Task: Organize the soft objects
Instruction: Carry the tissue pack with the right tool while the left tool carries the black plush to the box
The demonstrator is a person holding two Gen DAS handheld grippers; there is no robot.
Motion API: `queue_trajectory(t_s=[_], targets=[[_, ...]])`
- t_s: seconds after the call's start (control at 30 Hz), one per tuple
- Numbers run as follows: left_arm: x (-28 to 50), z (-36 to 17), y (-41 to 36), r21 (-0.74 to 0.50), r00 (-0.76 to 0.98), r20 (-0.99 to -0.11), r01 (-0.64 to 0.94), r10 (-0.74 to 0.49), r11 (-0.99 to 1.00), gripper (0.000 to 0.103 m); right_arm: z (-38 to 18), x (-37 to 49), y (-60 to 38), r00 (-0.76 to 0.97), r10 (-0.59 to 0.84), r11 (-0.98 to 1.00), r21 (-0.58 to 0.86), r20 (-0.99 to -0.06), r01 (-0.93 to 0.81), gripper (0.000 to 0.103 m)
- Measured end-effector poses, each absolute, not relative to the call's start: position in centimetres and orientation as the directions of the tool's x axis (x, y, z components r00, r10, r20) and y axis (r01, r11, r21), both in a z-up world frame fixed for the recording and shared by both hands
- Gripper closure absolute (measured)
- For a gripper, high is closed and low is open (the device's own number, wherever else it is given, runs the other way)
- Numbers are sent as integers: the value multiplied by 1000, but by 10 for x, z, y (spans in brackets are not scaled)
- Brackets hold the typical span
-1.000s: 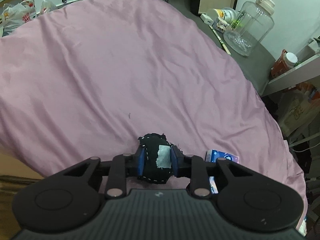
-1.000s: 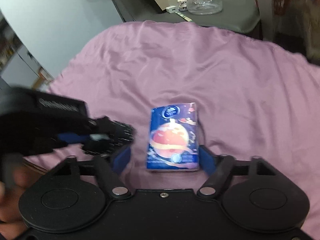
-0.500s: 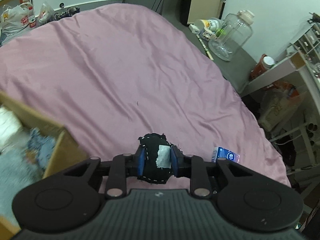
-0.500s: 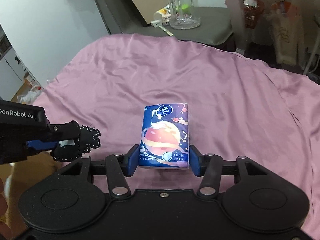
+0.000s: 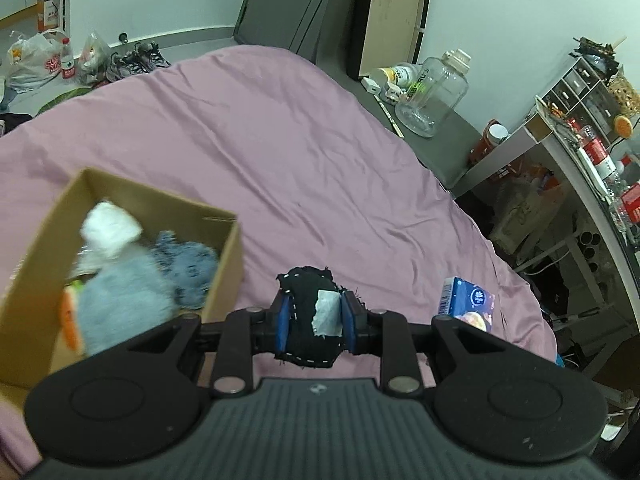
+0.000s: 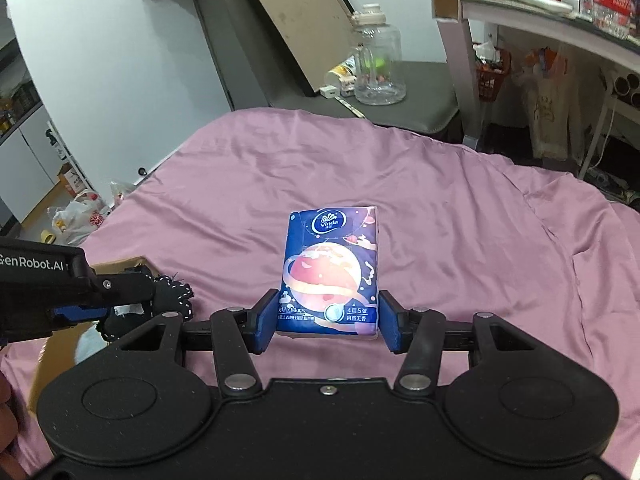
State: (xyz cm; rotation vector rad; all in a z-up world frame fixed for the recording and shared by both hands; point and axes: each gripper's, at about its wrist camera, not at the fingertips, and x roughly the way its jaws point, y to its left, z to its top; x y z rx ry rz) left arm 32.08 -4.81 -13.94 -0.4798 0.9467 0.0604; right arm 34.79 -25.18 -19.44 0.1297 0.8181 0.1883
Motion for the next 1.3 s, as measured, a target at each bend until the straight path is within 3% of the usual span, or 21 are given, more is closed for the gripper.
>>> queue_trajectory(t_s=[0.6, 1.3], targets=[[251, -111, 33, -354, 629, -770, -280, -108, 892, 77, -152, 278, -199, 712, 239, 971, 180, -661, -159, 52], [223, -130, 110, -364, 603, -792, -338, -98, 868, 77, -146, 254, -119, 693, 262, 962, 122, -672, -245, 52]])
